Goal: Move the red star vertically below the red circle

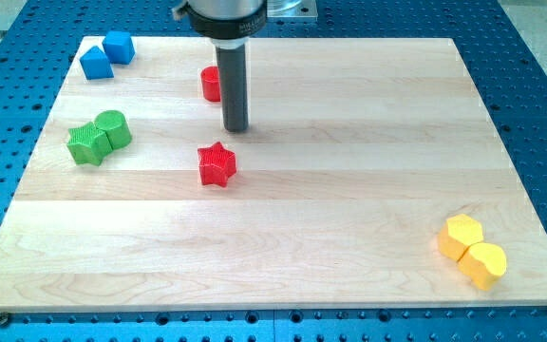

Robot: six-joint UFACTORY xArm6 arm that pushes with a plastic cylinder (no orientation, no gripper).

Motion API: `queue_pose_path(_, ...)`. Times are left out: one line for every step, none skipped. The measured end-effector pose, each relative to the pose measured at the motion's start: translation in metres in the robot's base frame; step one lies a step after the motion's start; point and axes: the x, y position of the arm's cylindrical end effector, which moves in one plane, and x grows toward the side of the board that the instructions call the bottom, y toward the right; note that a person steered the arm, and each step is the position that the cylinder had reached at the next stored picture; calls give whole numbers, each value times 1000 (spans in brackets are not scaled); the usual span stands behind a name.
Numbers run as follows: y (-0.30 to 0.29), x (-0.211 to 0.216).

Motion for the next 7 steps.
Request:
queue_pose_path(-4, 69)
queue_pose_path(8, 93)
queue_pose_path(-27, 83)
queue_pose_path(0, 140)
queue_pose_path(23, 166)
queue_pose_path(40, 136)
queue_pose_path(60, 142)
